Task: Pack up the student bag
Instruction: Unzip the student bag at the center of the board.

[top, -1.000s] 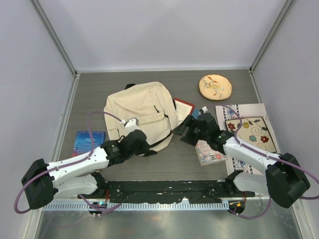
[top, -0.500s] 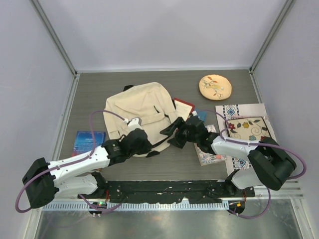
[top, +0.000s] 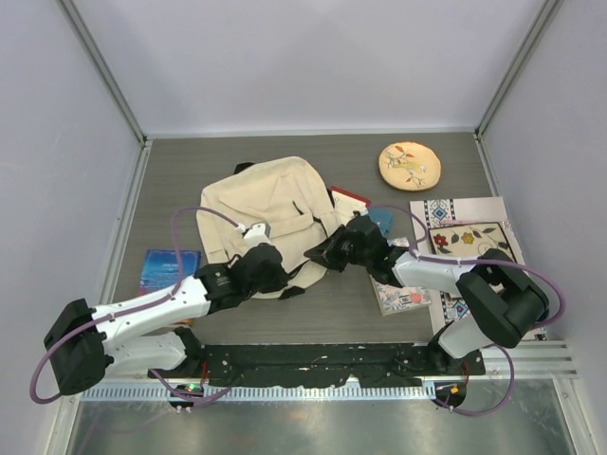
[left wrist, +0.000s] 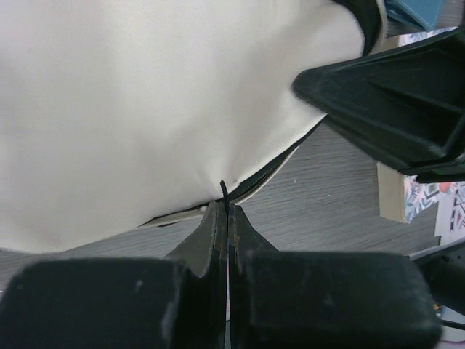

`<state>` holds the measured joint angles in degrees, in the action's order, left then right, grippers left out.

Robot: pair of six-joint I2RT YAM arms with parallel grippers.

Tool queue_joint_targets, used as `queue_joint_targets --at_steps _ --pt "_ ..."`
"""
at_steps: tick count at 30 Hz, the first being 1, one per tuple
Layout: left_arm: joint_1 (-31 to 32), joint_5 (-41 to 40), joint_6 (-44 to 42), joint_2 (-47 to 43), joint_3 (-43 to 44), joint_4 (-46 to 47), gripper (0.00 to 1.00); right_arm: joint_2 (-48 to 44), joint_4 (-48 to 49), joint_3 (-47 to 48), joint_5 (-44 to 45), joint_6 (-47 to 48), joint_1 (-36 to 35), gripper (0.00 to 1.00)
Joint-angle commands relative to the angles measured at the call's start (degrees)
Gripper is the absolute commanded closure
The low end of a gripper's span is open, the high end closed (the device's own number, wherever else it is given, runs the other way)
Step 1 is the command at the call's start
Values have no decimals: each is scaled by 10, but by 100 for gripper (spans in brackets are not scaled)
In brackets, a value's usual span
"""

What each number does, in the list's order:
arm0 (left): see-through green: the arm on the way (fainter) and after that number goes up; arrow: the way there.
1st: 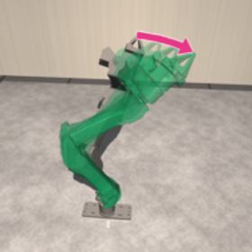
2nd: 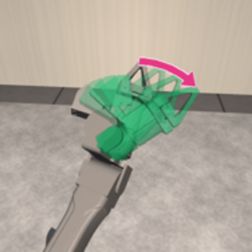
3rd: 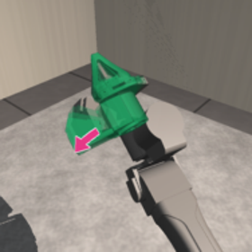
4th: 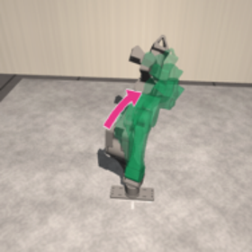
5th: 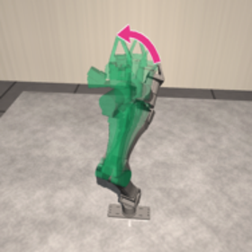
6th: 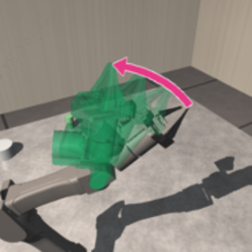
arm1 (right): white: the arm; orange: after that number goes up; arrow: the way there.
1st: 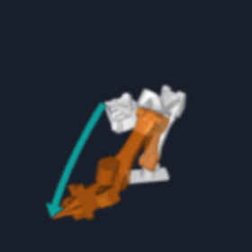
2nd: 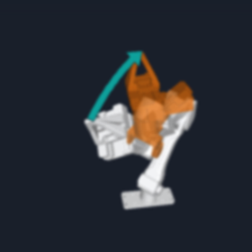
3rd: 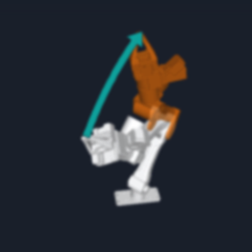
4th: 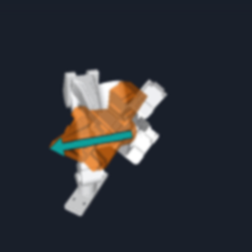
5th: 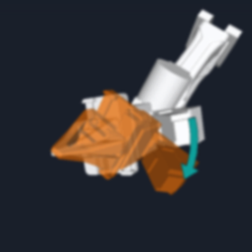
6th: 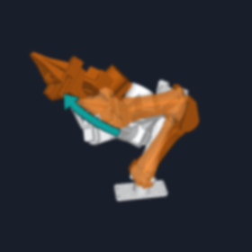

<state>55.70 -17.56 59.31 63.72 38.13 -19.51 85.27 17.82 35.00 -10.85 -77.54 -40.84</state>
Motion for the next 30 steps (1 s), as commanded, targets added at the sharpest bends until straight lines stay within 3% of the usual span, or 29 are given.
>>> queue_joint_targets --at_steps 1,6,10,14,17,18,19,21,22,27,30 --pt "0 -69 -2 -35 25 -87 100 -18 -22 53 34 55 20 99" --pt "-2 -149 29 -81 11 -213 100 -37 -58 61 32 92 66 99" --pt "-4 -178 57 -102 -9 -254 100 -39 -64 72 18 118 93 99" --pt "-5 -172 66 -117 -26 -239 100 -15 -79 108 -21 178 97 99" --pt "-4 -147 53 -122 -35 -173 100 10 -89 134 -66 213 97 98" --pt "-4 -139 43 -120 -36 -135 100 14 -99 138 -71 229 97 95" --pt "-5 -131 41 -116 -36 -121 100 16 -102 139 -75 233 98 79" --pt "-5 -115 39 -99 -32 -92 100 11 -121 138 -90 242 98 60" --pt "-5 -111 38 -93 -26 -86 100 5 -133 131 -87 245 98 44" --pt "-5 -104 35 -74 -16 -71 100 -117 -231 72 -16 231 98 24" --pt "-5 -102 34 -82 -17 -61 100 -191 -230 13 -18 176 96 23"
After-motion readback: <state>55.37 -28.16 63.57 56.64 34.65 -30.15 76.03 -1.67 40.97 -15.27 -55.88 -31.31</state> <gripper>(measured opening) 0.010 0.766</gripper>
